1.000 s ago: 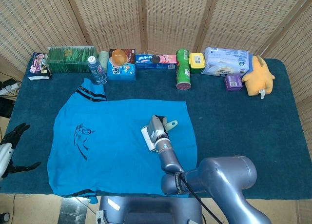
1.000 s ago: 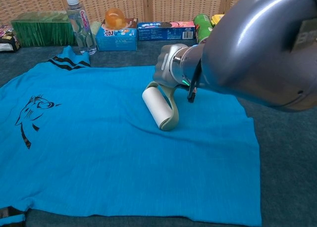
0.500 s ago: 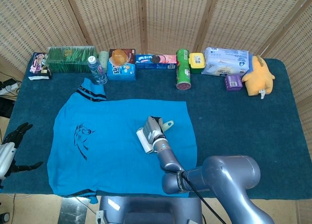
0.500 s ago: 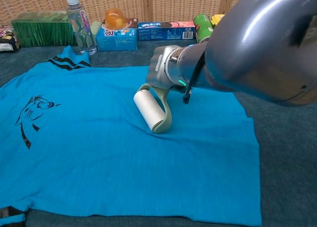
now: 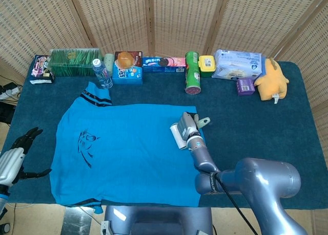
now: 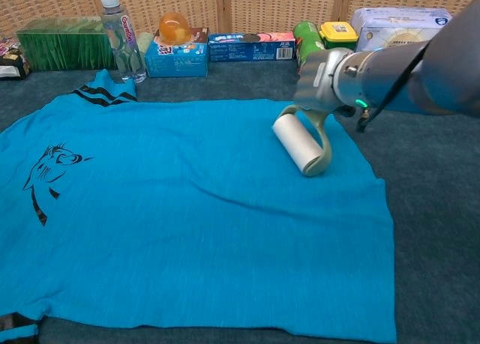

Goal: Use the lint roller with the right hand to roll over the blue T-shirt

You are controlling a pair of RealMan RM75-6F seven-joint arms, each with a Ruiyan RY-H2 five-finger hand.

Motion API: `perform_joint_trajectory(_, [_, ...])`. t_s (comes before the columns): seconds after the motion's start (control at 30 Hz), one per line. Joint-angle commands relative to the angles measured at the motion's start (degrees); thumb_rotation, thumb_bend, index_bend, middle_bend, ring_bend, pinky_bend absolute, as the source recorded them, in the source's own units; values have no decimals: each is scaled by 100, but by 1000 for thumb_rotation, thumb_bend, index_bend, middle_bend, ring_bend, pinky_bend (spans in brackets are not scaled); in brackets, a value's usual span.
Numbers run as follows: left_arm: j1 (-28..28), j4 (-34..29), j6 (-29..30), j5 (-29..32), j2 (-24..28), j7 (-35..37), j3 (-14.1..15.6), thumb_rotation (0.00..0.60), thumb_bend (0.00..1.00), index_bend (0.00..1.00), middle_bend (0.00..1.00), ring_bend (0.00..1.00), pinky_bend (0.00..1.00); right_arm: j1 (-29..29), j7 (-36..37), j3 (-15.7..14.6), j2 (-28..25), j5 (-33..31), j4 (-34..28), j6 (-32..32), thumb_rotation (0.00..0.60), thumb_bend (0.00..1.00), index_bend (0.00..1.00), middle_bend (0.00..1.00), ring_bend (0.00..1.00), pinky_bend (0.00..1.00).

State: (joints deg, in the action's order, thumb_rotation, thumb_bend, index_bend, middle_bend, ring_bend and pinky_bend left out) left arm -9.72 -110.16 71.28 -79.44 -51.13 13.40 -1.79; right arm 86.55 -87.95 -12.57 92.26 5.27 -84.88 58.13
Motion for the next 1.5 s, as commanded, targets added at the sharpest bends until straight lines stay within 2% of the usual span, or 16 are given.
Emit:
perform_joint_trajectory(0.03, [-14, -6, -11, -19, 12, -8, 2, 600, 88, 0, 0, 0, 18, -128, 22, -103, -87, 96, 84, 27, 600, 1000, 889, 873, 871, 1000])
perform_joint_trajectory(0.3, [-22, 25, -23, -68, 37, 49, 26, 600, 88, 0, 0, 0, 18, -312, 12, -116, -152, 280, 273, -40, 600, 1000, 889, 873, 871, 1000])
perform_joint_trajectory(0.77, [-1, 29, 13, -35, 19, 79, 37, 600, 88, 0, 0, 0, 18, -50, -285, 338, 81, 377, -50, -107, 600, 1000, 889, 873, 871, 1000])
perform_joint_trajectory(1.07, [32, 14, 45, 56, 6, 49, 37, 600, 87, 0, 0, 0, 18, 411, -770, 618, 434, -160, -13, -336, 600, 1000, 889, 873, 872, 1000])
perform_joint_trajectory(1.5, [63, 32, 72, 146, -36, 68, 22, 600, 87, 0, 0, 0, 18, 799, -1131, 685, 671, -657, 30, -500, 600, 1000, 889, 873, 873, 1000])
